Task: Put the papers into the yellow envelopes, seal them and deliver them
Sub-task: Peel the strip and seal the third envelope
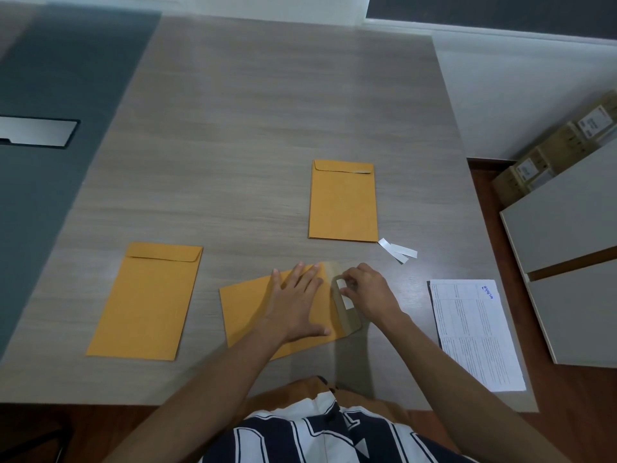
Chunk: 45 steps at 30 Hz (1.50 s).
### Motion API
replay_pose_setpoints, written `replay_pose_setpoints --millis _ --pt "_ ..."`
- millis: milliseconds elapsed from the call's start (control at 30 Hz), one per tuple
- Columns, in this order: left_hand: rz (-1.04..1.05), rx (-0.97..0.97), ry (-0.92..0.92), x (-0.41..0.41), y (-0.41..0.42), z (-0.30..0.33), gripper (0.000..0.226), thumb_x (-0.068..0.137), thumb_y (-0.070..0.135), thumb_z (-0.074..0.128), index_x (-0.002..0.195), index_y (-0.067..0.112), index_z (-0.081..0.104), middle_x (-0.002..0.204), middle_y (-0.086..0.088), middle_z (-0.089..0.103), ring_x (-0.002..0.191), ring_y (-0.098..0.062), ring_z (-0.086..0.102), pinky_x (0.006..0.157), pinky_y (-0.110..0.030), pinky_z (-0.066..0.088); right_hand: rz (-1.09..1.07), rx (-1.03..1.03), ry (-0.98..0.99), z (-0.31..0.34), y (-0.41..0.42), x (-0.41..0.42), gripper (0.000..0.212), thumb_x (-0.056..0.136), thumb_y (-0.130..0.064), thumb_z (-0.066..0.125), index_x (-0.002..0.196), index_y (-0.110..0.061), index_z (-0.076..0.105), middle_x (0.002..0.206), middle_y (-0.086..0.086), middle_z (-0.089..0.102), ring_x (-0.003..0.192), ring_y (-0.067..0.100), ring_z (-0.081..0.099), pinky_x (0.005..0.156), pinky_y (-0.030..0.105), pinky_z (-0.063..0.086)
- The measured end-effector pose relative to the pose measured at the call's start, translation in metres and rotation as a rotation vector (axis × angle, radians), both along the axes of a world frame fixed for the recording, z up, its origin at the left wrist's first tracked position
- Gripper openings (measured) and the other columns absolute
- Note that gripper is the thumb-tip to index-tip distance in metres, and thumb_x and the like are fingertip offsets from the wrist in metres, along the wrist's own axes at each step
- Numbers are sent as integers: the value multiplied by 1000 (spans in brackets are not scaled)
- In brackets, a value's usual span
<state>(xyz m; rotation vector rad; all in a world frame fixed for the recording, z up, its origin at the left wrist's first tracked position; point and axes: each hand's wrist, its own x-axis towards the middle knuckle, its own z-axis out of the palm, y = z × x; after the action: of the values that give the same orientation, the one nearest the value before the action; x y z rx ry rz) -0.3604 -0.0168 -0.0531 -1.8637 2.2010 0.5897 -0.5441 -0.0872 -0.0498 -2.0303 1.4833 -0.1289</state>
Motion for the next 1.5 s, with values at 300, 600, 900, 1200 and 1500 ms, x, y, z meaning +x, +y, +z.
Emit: replay_pose_setpoints --millis 300,600,900,1200,1500 --pt "3 6 12 0 0 3 107 68 84 54 151 25 21 164 8 -6 151 -22 -11 113 -70 6 3 -6 -18 -1 1 0 23 83 -21 74 104 -15 67 100 0 57 89 17 61 82 32 53" --pt "14 11 33 0 1 5 107 68 83 56 151 26 21 164 9 -7 151 -22 -11 113 -70 5 68 10 11 2 -4 -1 26 85 -20 73 109 -17 63 104 1 56 93 18 61 86 35 53" --pt "16 2 33 0 2 5 108 69 82 56 152 25 19 164 9 -7 151 -21 -10 113 -69 4 285 13 150 8 -15 -3 25 91 -18 63 116 -20 61 108 1 49 90 22 60 81 32 51" --pt "25 7 42 1 1 4 108 68 82 57 152 25 20 164 9 -7 151 -21 -12 113 -70 3 355 -25 188 9 -19 -1 20 93 -19 61 113 -20 58 111 0 47 90 21 61 76 27 49" --pt "24 16 44 0 1 5 107 69 82 57 152 26 19 164 9 -8 151 -20 -13 113 -69 3 362 -29 187 10 -16 -3 24 93 -18 61 116 -22 59 111 1 48 87 21 60 75 28 49"
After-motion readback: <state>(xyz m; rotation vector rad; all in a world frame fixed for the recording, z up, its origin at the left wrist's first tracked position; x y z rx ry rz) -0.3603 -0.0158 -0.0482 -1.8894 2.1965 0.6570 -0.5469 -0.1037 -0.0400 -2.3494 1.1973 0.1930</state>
